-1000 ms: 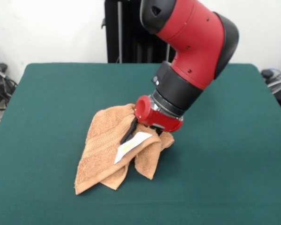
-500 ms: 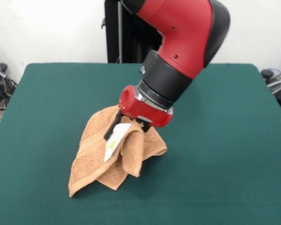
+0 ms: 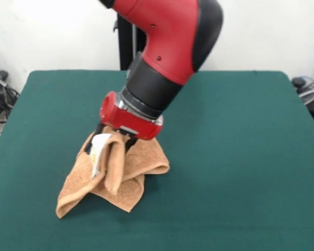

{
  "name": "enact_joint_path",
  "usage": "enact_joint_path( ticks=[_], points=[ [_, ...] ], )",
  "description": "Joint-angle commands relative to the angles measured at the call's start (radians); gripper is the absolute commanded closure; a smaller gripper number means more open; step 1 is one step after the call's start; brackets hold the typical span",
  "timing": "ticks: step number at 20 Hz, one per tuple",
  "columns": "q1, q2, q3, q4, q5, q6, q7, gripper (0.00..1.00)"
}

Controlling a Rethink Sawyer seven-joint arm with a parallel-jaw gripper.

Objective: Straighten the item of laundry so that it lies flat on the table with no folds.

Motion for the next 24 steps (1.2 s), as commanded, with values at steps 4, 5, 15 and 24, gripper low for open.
enact_joint_path(
  ticks=[4,5,15,24],
  points=[
    [-0.053,-0.003,0.228,0.014,-0.091,0.006,-0.001,0.00],
    [-0.055,-0.004,0.232,0.013,-0.094,0.011,0.001,0.00],
    [-0.101,-0.030,0.305,0.021,-0.105,0.042,-0.019,0.00],
    [-0.269,-0.093,0.530,0.075,-0.153,0.082,-0.137,0.00]
  ],
)
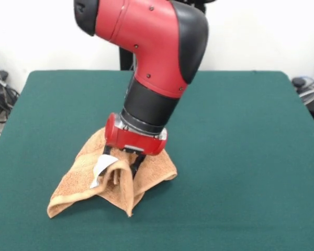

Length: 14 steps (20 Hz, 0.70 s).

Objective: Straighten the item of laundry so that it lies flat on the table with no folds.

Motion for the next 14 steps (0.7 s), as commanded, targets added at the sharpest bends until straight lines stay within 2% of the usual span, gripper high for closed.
enact_joint_path(
  ticks=[1,5,14],
  points=[
    [-0.142,-0.036,0.318,0.081,-0.077,0.091,-0.158,0.00],
    [-0.225,-0.053,0.431,0.112,-0.100,0.124,-0.204,0.00],
    [-0.236,-0.075,0.440,0.097,-0.182,0.173,-0.164,0.00]
  ],
)
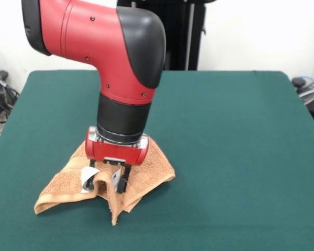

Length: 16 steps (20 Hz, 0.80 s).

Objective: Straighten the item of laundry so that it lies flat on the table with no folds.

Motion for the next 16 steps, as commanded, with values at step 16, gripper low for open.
enact_joint_path(
  ticks=[16],
  points=[
    [-0.062,0.005,0.231,0.052,-0.218,0.173,-0.224,0.00]
  ],
)
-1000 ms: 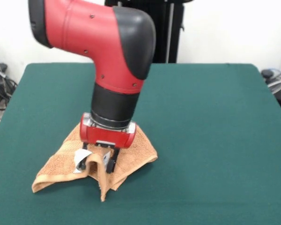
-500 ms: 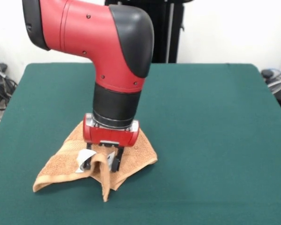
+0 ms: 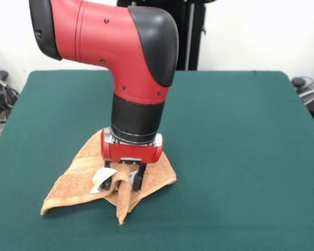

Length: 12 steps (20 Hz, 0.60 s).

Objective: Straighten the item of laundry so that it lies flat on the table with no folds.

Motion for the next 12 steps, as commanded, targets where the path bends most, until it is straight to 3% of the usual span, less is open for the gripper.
enact_joint_path(
  ticks=[1,6,12],
  points=[
    [-0.031,0.036,0.117,0.034,-0.115,0.097,-0.214,0.00],
    [0.041,0.067,-0.007,-0.057,-0.198,0.053,-0.093,0.00],
    [0.073,0.056,-0.046,-0.067,-0.236,0.067,-0.028,0.00]
  ],
)
